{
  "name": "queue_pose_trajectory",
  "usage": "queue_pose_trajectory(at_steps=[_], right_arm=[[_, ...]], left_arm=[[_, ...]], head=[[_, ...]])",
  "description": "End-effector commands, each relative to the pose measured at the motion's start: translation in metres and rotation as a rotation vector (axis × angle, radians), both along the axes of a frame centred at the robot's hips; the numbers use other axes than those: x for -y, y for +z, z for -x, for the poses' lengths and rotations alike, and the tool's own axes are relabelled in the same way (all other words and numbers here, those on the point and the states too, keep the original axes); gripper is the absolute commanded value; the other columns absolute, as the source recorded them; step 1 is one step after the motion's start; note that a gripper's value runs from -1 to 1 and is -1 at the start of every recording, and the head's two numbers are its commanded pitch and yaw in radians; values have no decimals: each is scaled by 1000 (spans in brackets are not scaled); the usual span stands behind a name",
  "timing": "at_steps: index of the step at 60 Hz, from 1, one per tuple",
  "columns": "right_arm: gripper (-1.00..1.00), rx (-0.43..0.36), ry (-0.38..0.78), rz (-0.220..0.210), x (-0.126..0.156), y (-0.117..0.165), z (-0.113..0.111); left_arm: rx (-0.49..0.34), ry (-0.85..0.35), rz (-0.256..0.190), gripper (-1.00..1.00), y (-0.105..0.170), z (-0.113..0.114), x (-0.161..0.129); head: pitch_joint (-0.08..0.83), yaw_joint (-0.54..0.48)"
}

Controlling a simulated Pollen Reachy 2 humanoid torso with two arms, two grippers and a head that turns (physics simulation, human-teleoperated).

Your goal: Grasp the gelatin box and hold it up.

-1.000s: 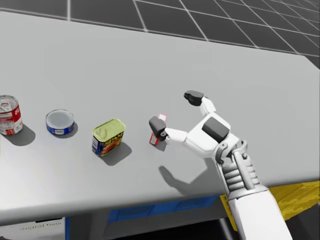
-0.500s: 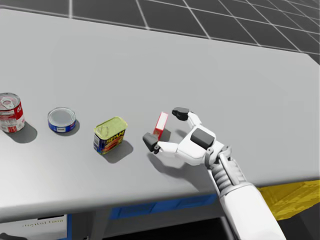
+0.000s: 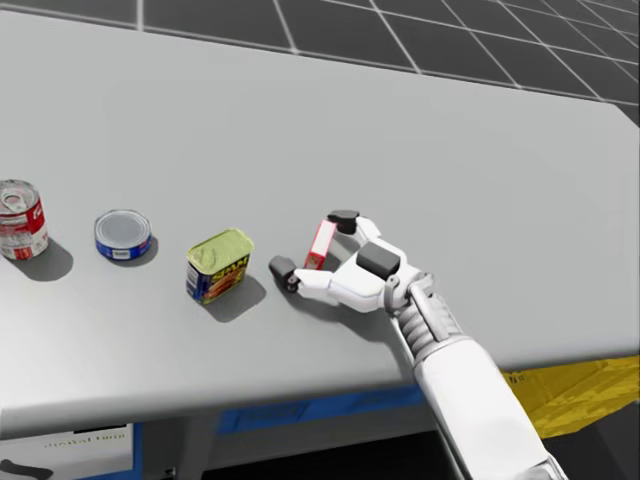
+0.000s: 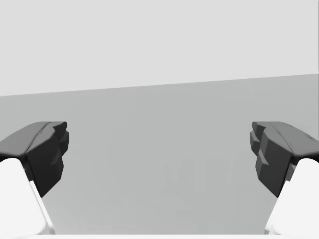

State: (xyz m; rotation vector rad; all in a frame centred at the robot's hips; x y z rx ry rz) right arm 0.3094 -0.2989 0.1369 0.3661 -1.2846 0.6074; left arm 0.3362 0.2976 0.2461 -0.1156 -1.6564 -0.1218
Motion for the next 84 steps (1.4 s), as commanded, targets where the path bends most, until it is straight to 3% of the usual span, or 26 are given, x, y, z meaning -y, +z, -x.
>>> queue_pose_trajectory(at_steps=[1,7,9,10,11,12,13,21,32,39,52,62,71,80,84], right_arm=[[-1000,-5,-9,16,-2,-4,-6],[-1000,-18,-11,15,0,-6,-5],[-784,-12,-23,19,0,-7,-4],[-124,-2,-48,25,0,-8,-3],[167,1,-53,23,0,-8,-2],[962,4,-38,25,0,-8,-1],[1000,2,-39,23,0,-8,-1],[1000,-16,-51,3,1,-8,-1],[1000,-9,-47,4,1,-8,0],[1000,-4,-46,7,1,-8,0],[1000,10,-40,3,0,-4,3],[1000,109,-42,-7,-5,38,8],[1000,242,-47,-71,-10,107,15],[1000,371,-66,-92,-10,157,19],[1000,438,-87,-130,-9,183,22]], left_arm=[[1,-1,0,-1000,0,0,0],[-1,-1,-3,-1000,0,0,0],[-1,-1,-3,-1000,0,0,1],[-1,-1,-4,-1000,0,0,1],[-1,-1,-4,-1000,-1,0,1],[-2,-1,-4,-1000,-1,0,1],[-2,-1,-4,-1000,-1,0,1],[-2,0,-5,-1000,-1,1,1],[-5,3,-6,-1000,-1,0,2],[-7,4,-7,-1000,-2,0,2],[-5,8,-2,-1000,-1,0,2],[-3,11,2,-1000,0,1,1],[0,13,8,-1000,2,1,-1],[7,19,16,-1000,4,2,-3],[10,25,21,-1000,5,1,-5]], head=[[694,-374],[693,-375],[693,-376],[691,-376],[690,-377],[687,-378],[686,-378],[642,-382],[424,-388],[346,-392],[307,-395],[311,-405],[325,-413],[329,-414],[330,-411]])
